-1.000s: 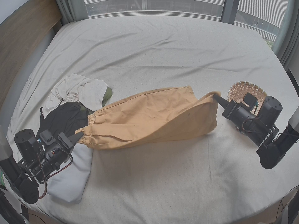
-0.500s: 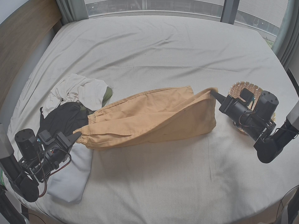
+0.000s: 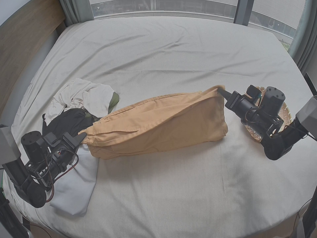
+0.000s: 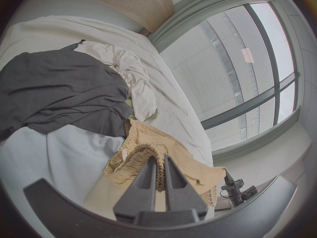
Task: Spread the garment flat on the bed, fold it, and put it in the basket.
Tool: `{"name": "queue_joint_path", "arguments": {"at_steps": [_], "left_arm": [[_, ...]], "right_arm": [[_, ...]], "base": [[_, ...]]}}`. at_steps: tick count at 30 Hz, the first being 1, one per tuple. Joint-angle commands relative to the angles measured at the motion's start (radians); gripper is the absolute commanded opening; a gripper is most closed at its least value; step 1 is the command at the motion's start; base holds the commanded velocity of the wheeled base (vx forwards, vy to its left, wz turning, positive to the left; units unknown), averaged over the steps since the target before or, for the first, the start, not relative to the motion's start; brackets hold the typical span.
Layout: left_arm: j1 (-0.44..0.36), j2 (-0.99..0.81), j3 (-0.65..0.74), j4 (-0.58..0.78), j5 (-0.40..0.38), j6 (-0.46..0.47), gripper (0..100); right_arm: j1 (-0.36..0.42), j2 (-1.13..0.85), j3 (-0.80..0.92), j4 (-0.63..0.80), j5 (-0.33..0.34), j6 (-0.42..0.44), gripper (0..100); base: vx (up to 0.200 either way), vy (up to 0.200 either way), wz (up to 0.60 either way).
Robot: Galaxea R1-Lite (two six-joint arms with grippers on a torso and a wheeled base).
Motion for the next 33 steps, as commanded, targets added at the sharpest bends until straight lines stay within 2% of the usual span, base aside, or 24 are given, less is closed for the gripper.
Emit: {"name": "queue_joint_path", "arguments": {"at_steps": [1, 14, 15, 19, 24, 29, 30, 33], "left_arm": [[-0.002, 0.037, -0.026, -0.001, 0.002, -0.013, 0], [-0.002, 0.094, -0.099, -0.001, 0.005, -0.016, 0], [-0.002, 0.098, -0.109, 0.001, 0.008, -0.016, 100], [0.004, 0.126, -0.141, 0.003, 0.019, -0.016, 100], [0.021, 0.14, -0.162, 0.001, 0.08, -0.015, 100], [0.006, 0.081, -0.118, -0.001, 0.078, -0.013, 100], [-0.002, 0.063, -0.104, -0.001, 0.075, -0.011, 100], [-0.05, 0.011, -0.05, -0.001, 0.071, -0.008, 100]], "right_arm": [[-0.003, 0.064, -0.051, 0.003, -0.001, 0.0, 0], [-0.012, 0.133, -0.151, 0.001, 0.0, -0.001, 0], [-0.014, 0.139, -0.163, 0.001, 0.0, -0.001, 100], [-0.021, 0.162, -0.205, -0.002, -0.01, 0.0, 100], [-0.029, 0.156, -0.18, -0.014, -0.014, 0.0, 100], [-0.027, 0.113, -0.062, -0.025, -0.017, -0.005, 100], [-0.026, 0.092, 0.025, -0.034, -0.037, -0.006, 100], [-0.024, 0.073, 0.14, -0.071, -0.05, -0.005, 100]], "base": [[0.0, 0.0, 0.0], [0.0, 0.0, 0.0], [0.0, 0.0, 0.0], [0.0, 0.0, 0.0], [0.0, 0.0, 0.0], [0.0, 0.0, 0.0], [0.0, 0.0, 0.0], [0.0, 0.0, 0.0]]}}
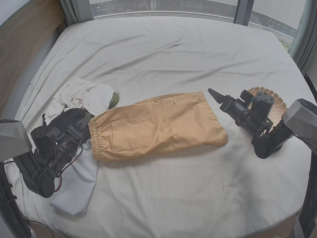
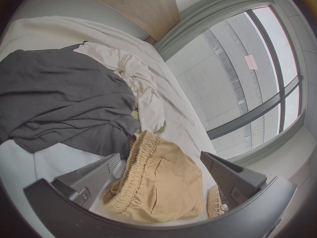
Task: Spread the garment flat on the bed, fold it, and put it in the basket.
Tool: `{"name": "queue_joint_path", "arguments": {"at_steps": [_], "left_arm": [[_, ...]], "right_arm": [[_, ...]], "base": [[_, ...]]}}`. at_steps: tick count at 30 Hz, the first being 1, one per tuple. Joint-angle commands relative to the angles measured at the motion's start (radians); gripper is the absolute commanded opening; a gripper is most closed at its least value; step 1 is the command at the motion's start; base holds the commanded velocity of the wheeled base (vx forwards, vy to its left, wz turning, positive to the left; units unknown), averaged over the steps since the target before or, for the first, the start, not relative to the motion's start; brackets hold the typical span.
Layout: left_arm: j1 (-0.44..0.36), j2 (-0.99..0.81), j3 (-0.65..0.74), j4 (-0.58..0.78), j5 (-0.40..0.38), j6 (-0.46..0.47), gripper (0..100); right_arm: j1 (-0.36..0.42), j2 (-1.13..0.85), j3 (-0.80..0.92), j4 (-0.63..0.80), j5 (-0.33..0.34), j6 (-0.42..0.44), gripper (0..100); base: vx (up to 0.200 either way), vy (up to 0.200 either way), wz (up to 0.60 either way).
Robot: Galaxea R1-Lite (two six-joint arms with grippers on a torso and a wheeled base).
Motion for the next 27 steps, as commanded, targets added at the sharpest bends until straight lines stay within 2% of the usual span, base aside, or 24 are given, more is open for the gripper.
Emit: {"name": "queue_joint_path", "arguments": {"at_steps": [1, 7, 14, 27], "left_arm": [[-0.077, -0.111, 0.101, -0.002, -0.008, 0.005, 100], [-0.16, -0.156, 0.193, -0.002, -0.04, 0.05, 100], [-0.18, -0.153, 0.211, -0.002, -0.04, 0.082, 100], [-0.188, -0.154, 0.229, -0.002, -0.037, 0.087, 100]], "right_arm": [[0.001, -0.058, 0.207, -0.05, -0.02, -0.001, 100], [-0.008, -0.055, 0.371, -0.075, -0.021, 0.011, 100], [0.002, -0.046, 0.466, -0.092, -0.023, 0.073, 100], [0.024, 0.077, 0.399, -0.099, -0.032, 0.103, 100]], "base": [[0.0, 0.0, 0.0], [0.0, 0.0, 0.0], [0.0, 0.0, 0.0], [0.0, 0.0, 0.0]]}}
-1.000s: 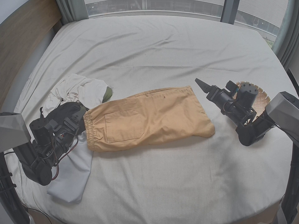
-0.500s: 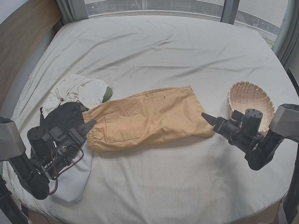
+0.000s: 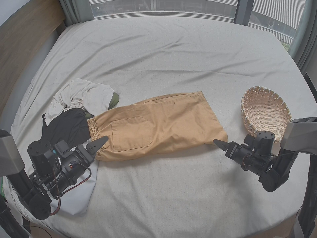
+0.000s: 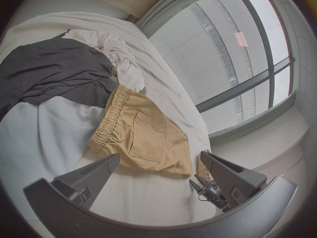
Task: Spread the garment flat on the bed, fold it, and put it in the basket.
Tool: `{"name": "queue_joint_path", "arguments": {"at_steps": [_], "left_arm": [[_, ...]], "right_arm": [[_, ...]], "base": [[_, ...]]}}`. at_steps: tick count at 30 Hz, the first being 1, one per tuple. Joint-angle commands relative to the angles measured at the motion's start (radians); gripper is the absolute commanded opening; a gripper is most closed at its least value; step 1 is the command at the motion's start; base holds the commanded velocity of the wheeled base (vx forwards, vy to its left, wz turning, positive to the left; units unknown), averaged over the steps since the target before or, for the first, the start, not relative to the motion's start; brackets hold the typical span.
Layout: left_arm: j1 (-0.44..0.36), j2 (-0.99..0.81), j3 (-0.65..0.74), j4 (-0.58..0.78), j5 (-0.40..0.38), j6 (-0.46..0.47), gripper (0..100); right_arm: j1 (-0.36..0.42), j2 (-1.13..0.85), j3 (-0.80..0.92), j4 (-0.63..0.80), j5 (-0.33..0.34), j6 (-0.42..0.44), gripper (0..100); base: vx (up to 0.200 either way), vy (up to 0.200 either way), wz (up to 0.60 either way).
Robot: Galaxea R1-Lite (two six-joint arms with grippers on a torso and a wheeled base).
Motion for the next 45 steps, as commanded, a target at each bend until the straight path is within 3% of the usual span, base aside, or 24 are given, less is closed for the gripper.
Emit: {"name": "queue_joint_path", "arguments": {"at_steps": [1, 4, 13, 21, 22, 26, 33, 45], "left_arm": [[-0.002, -0.003, 0.005, 0.0, 0.001, -0.001, 100], [-0.002, 0.002, 0.019, 0.0, 0.002, 0.001, 100], [0.003, 0.003, 0.027, 0.0, 0.005, 0.042, 100], [0.006, 0.005, 0.027, 0.0, 0.007, 0.042, 100], [0.006, 0.007, 0.027, 0.0, 0.007, 0.042, 100], [0.006, 0.008, 0.027, 0.0, 0.007, 0.042, 100], [0.024, 0.025, 0.034, 0.001, 0.007, 0.041, 100], [0.05, 0.06, 0.036, 0.001, 0.005, 0.041, 100]], "right_arm": [[0.014, 0.044, -0.033, -0.001, -0.001, 0.014, 100], [0.053, 0.075, -0.129, 0.002, -0.057, 0.067, 100], [0.071, 0.142, -0.349, 0.041, -0.063, 0.07, 100], [0.068, 0.171, -0.415, 0.084, -0.064, 0.073, 100], [0.065, 0.174, -0.413, 0.079, -0.061, 0.075, 0], [0.064, 0.174, -0.409, 0.073, -0.061, 0.078, 0], [0.071, 0.142, -0.321, -0.059, -0.058, 0.112, 0], [0.054, -0.045, 0.03, -0.143, -0.06, 0.055, 0]], "base": [[0.0, 0.0, 0.0], [0.0, 0.0, 0.0], [0.0, 0.0, 0.0], [0.0, 0.0, 0.0], [0.0, 0.0, 0.0], [0.0, 0.0, 0.0], [0.0, 0.0, 0.0], [0.0, 0.0, 0.0]]}}
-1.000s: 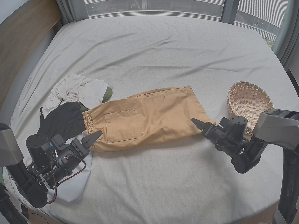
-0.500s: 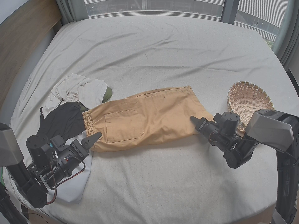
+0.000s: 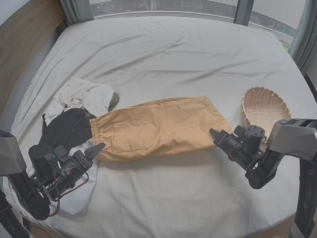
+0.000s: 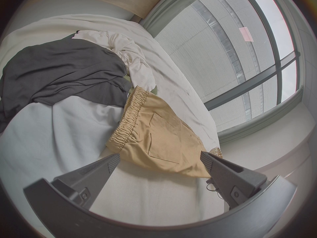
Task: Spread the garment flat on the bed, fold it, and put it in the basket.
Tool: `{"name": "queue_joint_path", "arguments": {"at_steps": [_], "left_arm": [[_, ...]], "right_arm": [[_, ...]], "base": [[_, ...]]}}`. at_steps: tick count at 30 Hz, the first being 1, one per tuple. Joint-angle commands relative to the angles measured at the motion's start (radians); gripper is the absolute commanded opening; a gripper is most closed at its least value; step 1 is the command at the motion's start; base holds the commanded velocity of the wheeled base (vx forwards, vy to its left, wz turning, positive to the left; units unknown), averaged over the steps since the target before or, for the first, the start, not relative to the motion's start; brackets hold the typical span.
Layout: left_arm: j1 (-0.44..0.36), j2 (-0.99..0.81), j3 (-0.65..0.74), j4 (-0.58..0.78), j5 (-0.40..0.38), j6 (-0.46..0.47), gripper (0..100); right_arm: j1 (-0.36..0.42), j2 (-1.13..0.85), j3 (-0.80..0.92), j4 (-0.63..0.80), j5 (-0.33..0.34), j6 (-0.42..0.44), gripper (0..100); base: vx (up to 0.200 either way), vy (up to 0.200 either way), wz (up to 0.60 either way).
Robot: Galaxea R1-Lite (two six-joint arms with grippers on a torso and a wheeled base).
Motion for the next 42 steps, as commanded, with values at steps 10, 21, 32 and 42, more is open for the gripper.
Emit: {"name": "queue_joint_path", "arguments": {"at_steps": [10, 21, 32, 42], "left_arm": [[0.003, 0.073, -0.005, -0.001, -0.003, 0.002, 100], [-0.005, 0.213, -0.06, -0.003, -0.009, 0.059, 100], [-0.058, 0.293, -0.158, -0.003, -0.011, 0.053, 100], [-0.089, 0.36, -0.238, -0.003, -0.011, 0.05, 100]], "right_arm": [[-0.072, -0.227, 0.388, -0.013, -0.002, -0.096, 0], [-0.151, -0.218, 0.427, -0.011, 0.028, -0.135, 0], [-0.147, -0.241, 0.491, -0.014, 0.043, -0.132, 100], [-0.181, -0.377, 0.572, -0.013, 0.047, -0.132, 100]], "base": [[0.0, 0.0, 0.0], [0.0, 0.0, 0.0], [0.0, 0.0, 0.0], [0.0, 0.0, 0.0]]}}
